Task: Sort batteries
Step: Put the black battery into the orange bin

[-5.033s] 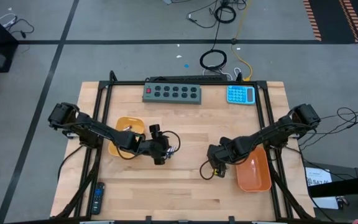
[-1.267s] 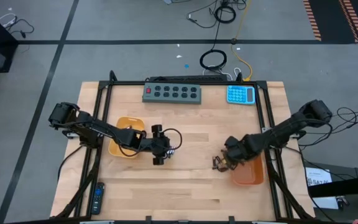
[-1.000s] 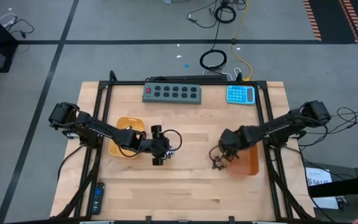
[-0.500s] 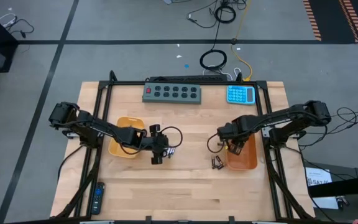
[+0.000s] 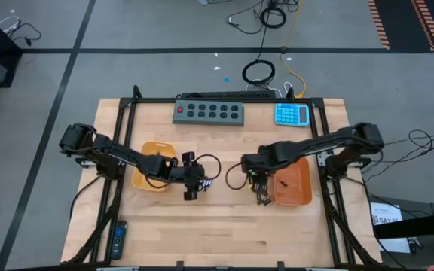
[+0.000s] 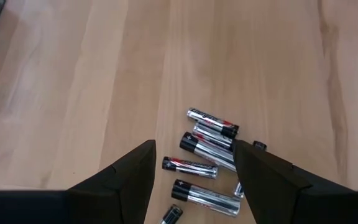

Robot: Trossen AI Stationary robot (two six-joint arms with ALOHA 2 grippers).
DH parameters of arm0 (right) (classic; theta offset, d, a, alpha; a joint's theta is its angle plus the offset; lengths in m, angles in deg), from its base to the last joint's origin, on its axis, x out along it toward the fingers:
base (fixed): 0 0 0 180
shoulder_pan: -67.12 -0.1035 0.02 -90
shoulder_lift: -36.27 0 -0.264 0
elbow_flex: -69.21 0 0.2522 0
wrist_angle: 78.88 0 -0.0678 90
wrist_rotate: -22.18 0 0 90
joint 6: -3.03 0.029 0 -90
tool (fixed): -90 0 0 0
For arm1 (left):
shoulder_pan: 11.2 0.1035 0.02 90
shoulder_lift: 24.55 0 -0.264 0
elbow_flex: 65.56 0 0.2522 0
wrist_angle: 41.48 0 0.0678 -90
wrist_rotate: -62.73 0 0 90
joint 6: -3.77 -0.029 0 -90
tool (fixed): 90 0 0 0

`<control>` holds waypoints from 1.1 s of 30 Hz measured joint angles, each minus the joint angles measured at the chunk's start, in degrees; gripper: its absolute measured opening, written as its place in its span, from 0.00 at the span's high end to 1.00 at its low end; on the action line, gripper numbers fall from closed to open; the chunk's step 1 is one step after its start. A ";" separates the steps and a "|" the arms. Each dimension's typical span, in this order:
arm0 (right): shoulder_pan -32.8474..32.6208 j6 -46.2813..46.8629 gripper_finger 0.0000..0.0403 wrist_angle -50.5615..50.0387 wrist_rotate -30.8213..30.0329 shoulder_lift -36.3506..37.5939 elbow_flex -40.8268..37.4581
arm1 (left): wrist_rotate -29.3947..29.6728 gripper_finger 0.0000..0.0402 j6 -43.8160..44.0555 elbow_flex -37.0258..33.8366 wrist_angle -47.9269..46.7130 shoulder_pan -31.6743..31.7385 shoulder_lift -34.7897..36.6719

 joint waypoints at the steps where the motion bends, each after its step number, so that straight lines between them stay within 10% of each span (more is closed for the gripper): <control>1: 0.00 -0.98 0.60 -0.47 0.45 -1.29 -0.01 | -0.04 0.44 0.02 0.02 -0.08 0.00 0.00; 25: 2.38 -7.23 0.65 0.00 0.06 -9.33 -7.29 | -0.22 0.44 -2.11 0.00 -0.99 -0.22 0.00; 33: 3.94 -6.67 0.95 3.80 1.47 -9.31 -8.72 | -0.22 0.44 -2.10 0.00 -0.92 -0.22 0.00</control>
